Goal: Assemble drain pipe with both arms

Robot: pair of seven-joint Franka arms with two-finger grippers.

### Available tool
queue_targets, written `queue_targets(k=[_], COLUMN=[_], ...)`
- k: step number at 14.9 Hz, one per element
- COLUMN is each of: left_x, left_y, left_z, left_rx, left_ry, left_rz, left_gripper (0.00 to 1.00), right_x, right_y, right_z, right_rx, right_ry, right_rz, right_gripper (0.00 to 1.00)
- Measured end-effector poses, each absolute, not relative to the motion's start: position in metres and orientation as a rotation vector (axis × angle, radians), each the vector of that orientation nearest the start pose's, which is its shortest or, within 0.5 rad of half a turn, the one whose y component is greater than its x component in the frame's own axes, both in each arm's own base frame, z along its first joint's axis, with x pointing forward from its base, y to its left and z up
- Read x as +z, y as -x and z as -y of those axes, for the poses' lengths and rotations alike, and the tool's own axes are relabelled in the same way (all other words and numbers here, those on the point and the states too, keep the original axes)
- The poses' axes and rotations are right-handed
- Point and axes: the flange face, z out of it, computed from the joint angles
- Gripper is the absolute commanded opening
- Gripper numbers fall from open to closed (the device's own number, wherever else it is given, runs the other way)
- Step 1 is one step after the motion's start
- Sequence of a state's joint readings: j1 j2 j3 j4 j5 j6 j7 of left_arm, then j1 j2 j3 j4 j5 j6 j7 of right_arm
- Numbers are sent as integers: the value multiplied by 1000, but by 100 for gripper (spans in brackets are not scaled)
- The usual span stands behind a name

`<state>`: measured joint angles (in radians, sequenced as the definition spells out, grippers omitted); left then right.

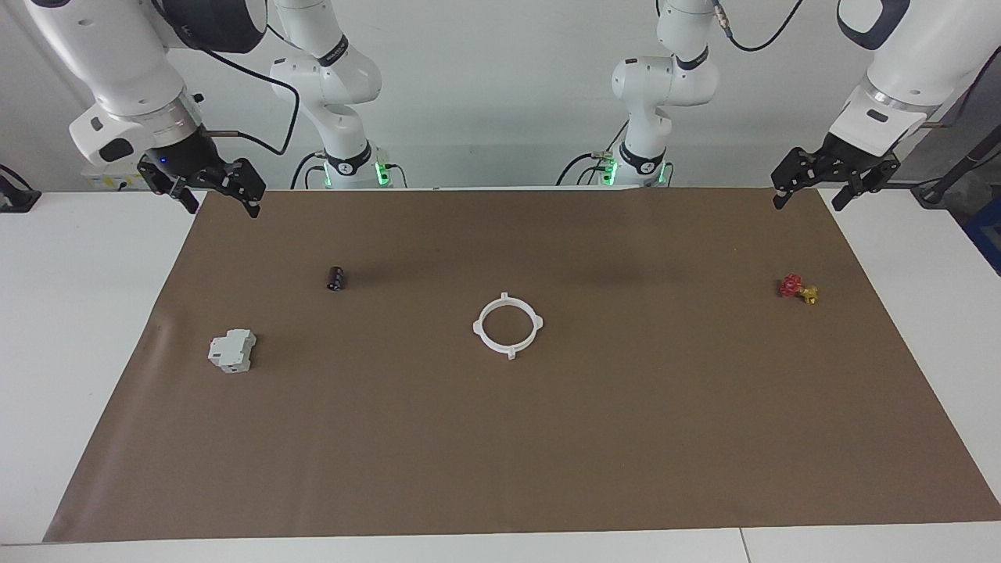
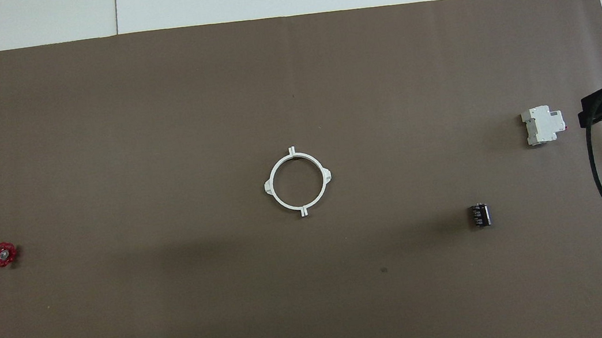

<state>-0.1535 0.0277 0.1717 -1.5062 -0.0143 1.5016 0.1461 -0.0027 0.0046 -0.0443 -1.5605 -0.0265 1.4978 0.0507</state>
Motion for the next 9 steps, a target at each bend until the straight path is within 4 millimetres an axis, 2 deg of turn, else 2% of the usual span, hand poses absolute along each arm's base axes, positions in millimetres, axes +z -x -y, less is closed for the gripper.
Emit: queue_targets(k=[3, 4, 7, 9], left_x=[632, 633, 633, 633], left_y=[-558, -558, -556, -555], left_z=[-2, 7, 53, 64], left_rx=[42, 32, 31, 31], left_ry=[3157, 3159, 3158, 3157], left_rz=[-135, -93, -109, -121], left_gripper=[100, 100, 100, 100], right_x=[621, 621, 621, 621], right_y=[-547, -547, -547, -547], right_z=[29, 29, 29, 29], right_rx=[106, 106, 106, 106], right_ry=[3163, 3163, 3163, 3163], right_rz=[-156, -156, -156, -156], right_gripper=[100, 100, 100, 100])
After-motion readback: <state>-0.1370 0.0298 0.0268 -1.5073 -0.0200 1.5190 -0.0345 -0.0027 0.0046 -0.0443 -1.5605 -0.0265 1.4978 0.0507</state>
